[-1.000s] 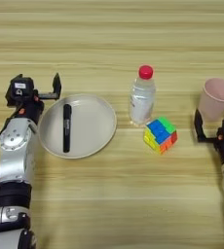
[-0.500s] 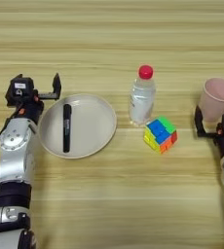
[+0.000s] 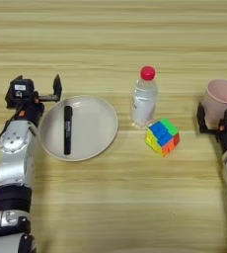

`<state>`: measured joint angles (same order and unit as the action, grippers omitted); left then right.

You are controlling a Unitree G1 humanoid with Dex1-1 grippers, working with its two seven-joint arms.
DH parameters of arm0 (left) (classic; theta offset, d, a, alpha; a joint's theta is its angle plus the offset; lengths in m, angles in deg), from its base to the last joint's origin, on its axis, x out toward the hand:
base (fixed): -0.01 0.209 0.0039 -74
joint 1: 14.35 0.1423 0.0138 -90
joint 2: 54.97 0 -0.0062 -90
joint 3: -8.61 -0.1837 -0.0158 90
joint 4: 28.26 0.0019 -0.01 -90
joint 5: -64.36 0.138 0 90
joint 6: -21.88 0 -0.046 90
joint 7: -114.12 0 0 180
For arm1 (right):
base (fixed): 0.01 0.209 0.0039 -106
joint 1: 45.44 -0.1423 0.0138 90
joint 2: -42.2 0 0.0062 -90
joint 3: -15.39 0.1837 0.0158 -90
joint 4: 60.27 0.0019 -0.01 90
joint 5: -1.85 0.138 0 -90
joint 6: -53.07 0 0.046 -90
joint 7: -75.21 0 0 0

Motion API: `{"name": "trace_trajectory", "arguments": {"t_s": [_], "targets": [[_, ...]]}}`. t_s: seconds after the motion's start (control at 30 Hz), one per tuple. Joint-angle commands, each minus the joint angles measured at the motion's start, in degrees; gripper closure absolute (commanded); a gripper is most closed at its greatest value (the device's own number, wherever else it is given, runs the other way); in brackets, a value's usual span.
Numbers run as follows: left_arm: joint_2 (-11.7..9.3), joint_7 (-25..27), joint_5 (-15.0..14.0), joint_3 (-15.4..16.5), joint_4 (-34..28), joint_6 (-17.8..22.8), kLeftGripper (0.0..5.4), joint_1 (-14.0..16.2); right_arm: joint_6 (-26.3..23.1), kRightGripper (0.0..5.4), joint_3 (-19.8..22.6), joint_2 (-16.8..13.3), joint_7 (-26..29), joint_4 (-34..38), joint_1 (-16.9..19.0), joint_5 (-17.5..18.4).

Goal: Move the objects on the table

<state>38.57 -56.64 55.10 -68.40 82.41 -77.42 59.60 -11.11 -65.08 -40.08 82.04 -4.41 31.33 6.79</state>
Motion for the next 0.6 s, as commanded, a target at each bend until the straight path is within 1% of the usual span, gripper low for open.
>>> {"name": "trace_trajectory", "arguments": {"t_s": [0.03,0.27,0.4,0.6], "targets": [[-0.52,-0.12,0.09,0.22,-0.76,0.26,0.00,0.64,0.42,0.02,0.10,-0.05,0.81,-1.88,-2.29,0.71],[-0.41,-0.32,0.28,0.10,-1.34,0.35,0.00,0.78,1.02,0.02,0.54,-0.38,2.03,-5.97,-4.95,1.63],[-0.38,-0.49,0.34,0.09,-1.74,0.49,0.00,0.95,1.39,0.50,0.44,-0.48,2.74,-7.58,-5.86,1.89],[-0.24,-0.69,0.39,0.04,-2.13,0.68,0.00,1.22,1.66,1.16,-0.31,-0.04,3.70,-7.09,-5.51,1.63]]}}
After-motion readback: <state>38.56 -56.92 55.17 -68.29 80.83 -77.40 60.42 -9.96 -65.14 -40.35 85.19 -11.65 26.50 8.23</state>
